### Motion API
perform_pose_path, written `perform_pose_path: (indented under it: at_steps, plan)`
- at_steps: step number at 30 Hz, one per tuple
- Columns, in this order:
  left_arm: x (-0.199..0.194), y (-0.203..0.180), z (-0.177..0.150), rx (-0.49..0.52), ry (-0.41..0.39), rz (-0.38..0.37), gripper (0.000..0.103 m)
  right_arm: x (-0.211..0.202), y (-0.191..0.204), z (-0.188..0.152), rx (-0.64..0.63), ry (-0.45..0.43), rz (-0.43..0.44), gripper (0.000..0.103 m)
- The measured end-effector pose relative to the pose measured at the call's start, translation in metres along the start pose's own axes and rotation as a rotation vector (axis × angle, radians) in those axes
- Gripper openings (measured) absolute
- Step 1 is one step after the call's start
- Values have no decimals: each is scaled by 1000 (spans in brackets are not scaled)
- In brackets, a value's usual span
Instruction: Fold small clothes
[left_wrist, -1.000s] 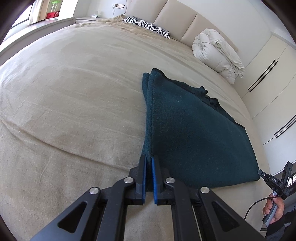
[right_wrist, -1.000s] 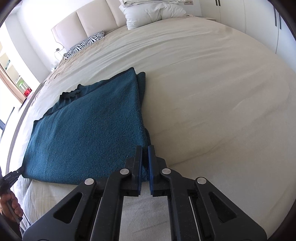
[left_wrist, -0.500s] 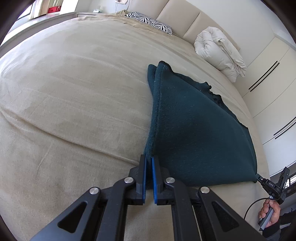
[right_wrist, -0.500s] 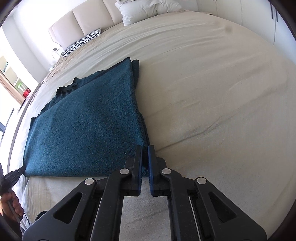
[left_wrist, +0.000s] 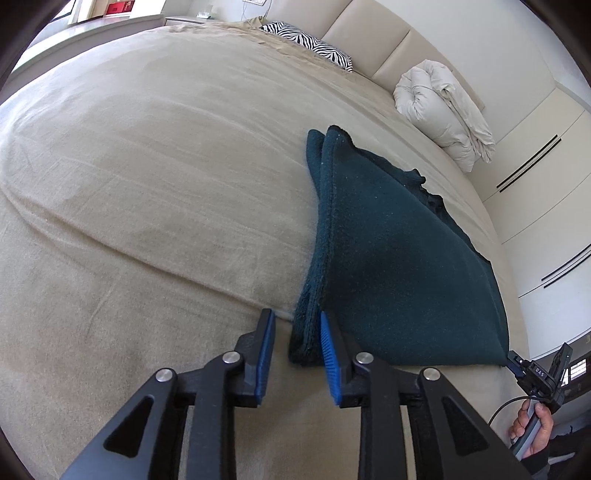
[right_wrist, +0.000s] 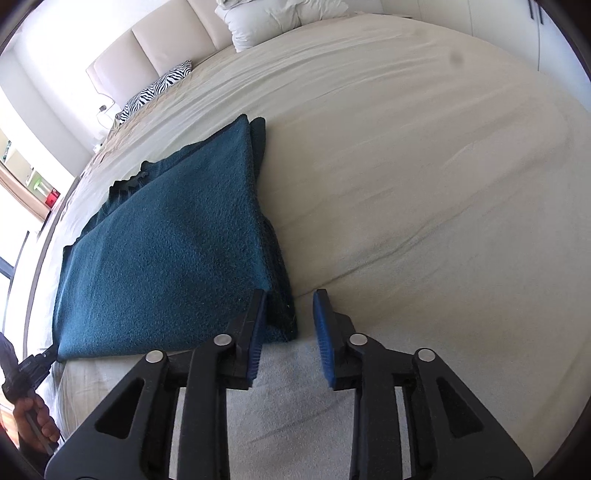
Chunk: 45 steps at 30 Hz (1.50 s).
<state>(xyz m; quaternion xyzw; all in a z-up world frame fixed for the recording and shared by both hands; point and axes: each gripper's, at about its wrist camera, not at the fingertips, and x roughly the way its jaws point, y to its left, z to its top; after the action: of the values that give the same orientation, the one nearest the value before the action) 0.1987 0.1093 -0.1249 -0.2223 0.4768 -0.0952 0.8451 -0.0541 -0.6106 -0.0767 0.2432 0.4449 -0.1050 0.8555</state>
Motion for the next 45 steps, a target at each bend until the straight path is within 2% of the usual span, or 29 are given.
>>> perform_pose_path:
  at_steps: [2, 4, 6, 10, 17, 21, 23, 27, 28, 30, 31, 33, 35, 37, 40, 42, 44, 45]
  plan:
    - [-12, -3, 4, -11, -45, 7, 37, -17, -5, 3, 50, -53, -1, 55]
    - [-20, -14, 13, 11, -76, 4, 37, -29, -2, 8, 67, -76, 33, 55]
    - [-22, -31, 23, 52, -100, 0, 42, -37, 11, 14, 56, -92, 88, 55]
    - [-10, -70, 42, 126, -122, -26, 49, -31, 60, 28, -23, -93, 201, 55]
    - [44, -117, 71, 218, -82, -44, 49, 36, 144, 61, -71, 4, 348, 55]
    - [71, -127, 89, 234, -81, -23, 49, 87, 173, 89, -30, 59, 384, 55]
    - [86, -128, 98, 244, -89, 6, 50, 110, 177, 103, 13, 71, 374, 55]
    - [121, -110, 116, 220, -66, 64, 52, 157, 162, 121, 70, 97, 343, 51]
    - [128, -103, 118, 214, -70, 70, 52, 164, 150, 124, 106, 95, 364, 49]
    - [133, -94, 121, 206, -96, 46, 52, 173, 127, 130, 171, 80, 379, 30]
    - [134, -92, 123, 202, -103, 34, 52, 175, 114, 132, 199, 66, 381, 27]
    - [137, -88, 126, 192, -115, 15, 52, 177, 90, 136, 251, 29, 397, 14]
    - [141, -83, 128, 174, -119, -8, 51, 176, 71, 138, 275, -10, 375, 7]
    - [141, -79, 129, 159, -124, -27, 51, 175, 56, 139, 320, -44, 399, 6]
    - [141, -77, 129, 152, -122, -44, 51, 172, 38, 140, 402, -95, 361, 6]
    - [137, -78, 130, 144, -110, -36, 50, 167, 37, 142, 437, -83, 309, 7]
    - [123, -85, 126, 155, -95, 22, 47, 146, 56, 141, 363, -75, 265, 14]
    - [112, -90, 118, 164, -100, 20, 48, 132, 72, 138, 303, -77, 290, 15]
